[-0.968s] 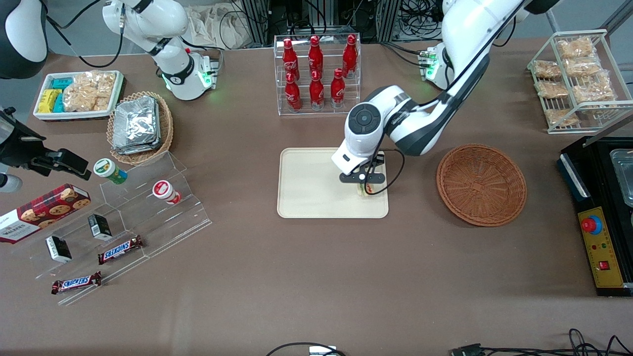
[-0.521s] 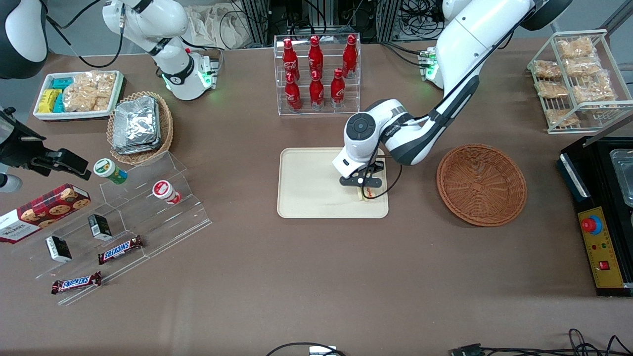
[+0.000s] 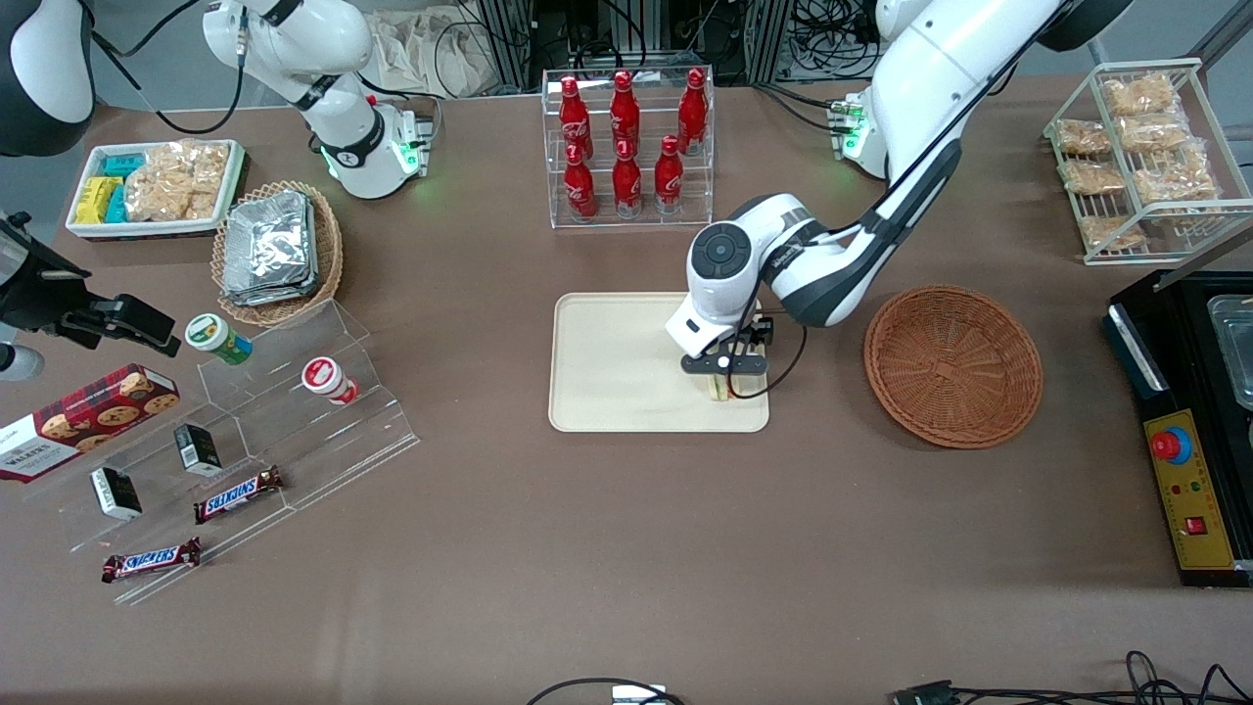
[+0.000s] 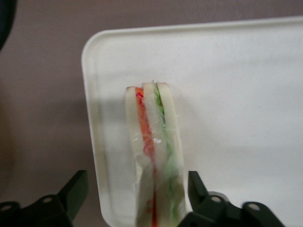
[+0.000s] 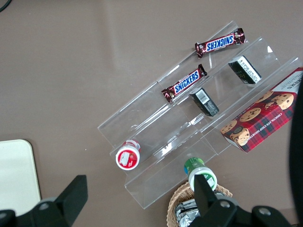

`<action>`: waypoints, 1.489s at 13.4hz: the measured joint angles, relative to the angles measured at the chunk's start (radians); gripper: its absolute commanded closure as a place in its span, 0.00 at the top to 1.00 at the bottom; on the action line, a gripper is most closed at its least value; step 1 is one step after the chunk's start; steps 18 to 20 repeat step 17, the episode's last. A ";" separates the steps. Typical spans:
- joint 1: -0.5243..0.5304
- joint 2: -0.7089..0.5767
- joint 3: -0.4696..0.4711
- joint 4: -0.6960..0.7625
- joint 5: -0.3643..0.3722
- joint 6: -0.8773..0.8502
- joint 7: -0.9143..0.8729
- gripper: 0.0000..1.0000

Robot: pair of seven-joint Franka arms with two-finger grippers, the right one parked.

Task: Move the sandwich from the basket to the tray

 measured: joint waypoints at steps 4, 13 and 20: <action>0.001 -0.253 0.096 0.056 -0.190 -0.230 0.080 1.00; 0.003 -0.641 0.644 -0.025 -0.306 -0.428 0.675 1.00; 0.001 -0.648 0.694 -0.007 -0.315 -0.429 0.701 1.00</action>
